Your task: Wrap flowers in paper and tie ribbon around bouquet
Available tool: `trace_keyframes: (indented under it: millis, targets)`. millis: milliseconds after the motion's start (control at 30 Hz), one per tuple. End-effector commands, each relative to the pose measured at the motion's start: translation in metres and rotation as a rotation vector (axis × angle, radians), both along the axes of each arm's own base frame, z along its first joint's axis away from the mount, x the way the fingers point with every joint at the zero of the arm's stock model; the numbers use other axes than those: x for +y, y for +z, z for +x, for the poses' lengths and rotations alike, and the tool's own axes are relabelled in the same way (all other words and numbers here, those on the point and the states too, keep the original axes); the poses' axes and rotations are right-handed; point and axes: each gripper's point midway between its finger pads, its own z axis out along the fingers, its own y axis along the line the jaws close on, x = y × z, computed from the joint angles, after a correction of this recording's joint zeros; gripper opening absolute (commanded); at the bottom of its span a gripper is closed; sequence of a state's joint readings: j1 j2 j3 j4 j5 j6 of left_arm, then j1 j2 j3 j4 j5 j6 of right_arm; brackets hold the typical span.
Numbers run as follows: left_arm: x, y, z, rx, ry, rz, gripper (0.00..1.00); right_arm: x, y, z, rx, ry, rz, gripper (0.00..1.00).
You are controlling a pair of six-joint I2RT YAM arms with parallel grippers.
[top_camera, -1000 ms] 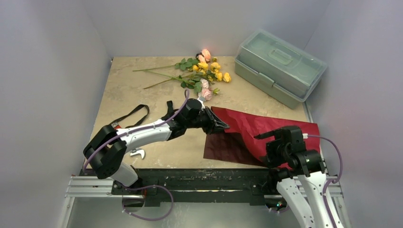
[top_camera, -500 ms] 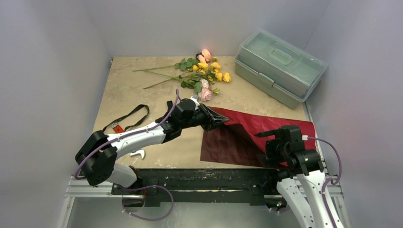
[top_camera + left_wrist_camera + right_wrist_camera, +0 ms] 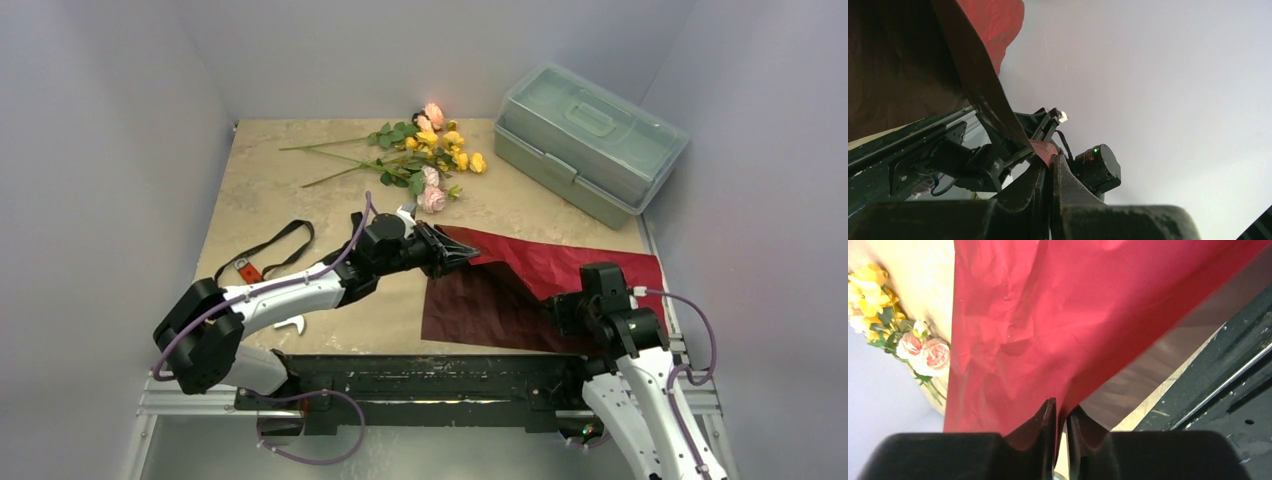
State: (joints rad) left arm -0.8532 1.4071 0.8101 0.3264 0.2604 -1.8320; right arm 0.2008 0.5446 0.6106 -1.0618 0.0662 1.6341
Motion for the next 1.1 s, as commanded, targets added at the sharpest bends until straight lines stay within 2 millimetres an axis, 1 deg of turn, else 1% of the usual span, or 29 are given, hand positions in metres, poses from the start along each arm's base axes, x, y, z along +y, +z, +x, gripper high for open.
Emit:
trace_keyframes:
  millis: [0,33,67,100,133,167,200,267,300,333,400,433,533,567,600,667,733,800,867,900,967,1067]
  targets:
    - [0.01,0.024,-0.009,-0.043,-0.012,-0.048,0.0,-0.012,0.016,0.017,-0.065,-0.019,-0.078,0.1]
    - [0.013,0.021,-0.011,-0.053,-0.016,-0.019,0.0,-0.013,0.02,0.02,-0.07,-0.009,-0.096,0.03]
    - [0.018,0.015,-0.013,-0.054,-0.026,0.024,0.0,-0.014,0.025,0.023,-0.077,0.011,-0.116,0.0]
    - [0.024,0.014,-0.014,-0.07,-0.036,0.061,0.0,-0.014,0.029,0.026,-0.079,0.039,-0.138,0.0]
    - [0.031,0.007,-0.014,-0.077,-0.043,0.114,0.0,-0.013,0.033,0.029,-0.079,0.071,-0.157,0.0]
    - [0.039,0.001,-0.015,-0.085,-0.052,0.173,0.05,-0.013,0.036,0.031,-0.072,0.099,-0.177,0.0]
    - [0.052,-0.007,-0.016,-0.076,-0.057,0.244,0.14,-0.012,0.036,0.033,-0.051,0.126,-0.195,0.0]
    - [0.063,-0.004,-0.018,-0.143,-0.094,0.318,0.46,-0.013,0.039,0.037,-0.035,0.184,-0.241,0.0]
    - [0.066,0.0,-0.019,-0.181,-0.125,0.352,0.59,-0.013,0.042,0.038,-0.026,0.208,-0.257,0.0]
    - [0.07,0.003,-0.021,-0.222,-0.165,0.409,0.66,-0.014,0.043,0.039,-0.016,0.23,-0.275,0.0]
    - [0.083,0.007,-0.018,-0.303,-0.232,0.578,0.75,-0.016,0.044,0.039,0.006,0.261,-0.303,0.0]
    - [0.091,0.009,-0.018,-0.351,-0.272,0.665,0.76,-0.016,0.046,0.04,0.011,0.274,-0.313,0.0]
    - [0.11,0.035,-0.008,-0.524,-0.345,0.848,0.76,-0.013,0.052,0.044,0.015,0.317,-0.333,0.0]
    - [0.112,0.046,-0.007,-0.589,-0.37,0.876,0.76,-0.011,0.056,0.046,0.011,0.334,-0.338,0.0]
    - [0.111,0.056,-0.007,-0.659,-0.393,0.897,0.76,-0.01,0.06,0.048,0.007,0.347,-0.343,0.0]
    - [0.102,0.074,-0.008,-0.801,-0.436,0.913,0.76,-0.007,0.07,0.053,-0.008,0.368,-0.358,0.0]
    - [0.087,0.083,-0.016,-0.935,-0.49,0.926,0.76,-0.003,0.079,0.059,-0.024,0.393,-0.375,0.0]
    - [0.063,0.083,-0.029,-1.093,-0.573,0.936,0.76,0.001,0.084,0.063,-0.013,0.433,-0.397,0.0]
    - [0.049,0.078,-0.028,-1.164,-0.619,0.946,0.77,0.005,0.089,0.066,0.001,0.468,-0.426,0.0]
    - [0.039,0.077,-0.031,-1.204,-0.646,0.941,0.78,0.007,0.09,0.067,0.004,0.488,-0.44,0.0]
    - [0.024,0.079,-0.025,-1.27,-0.652,0.973,0.78,0.013,0.095,0.07,-0.002,0.52,-0.464,0.0]
    - [-0.001,0.08,-0.022,-1.359,-0.685,0.99,0.78,0.018,0.101,0.071,0.0,0.552,-0.503,0.0]
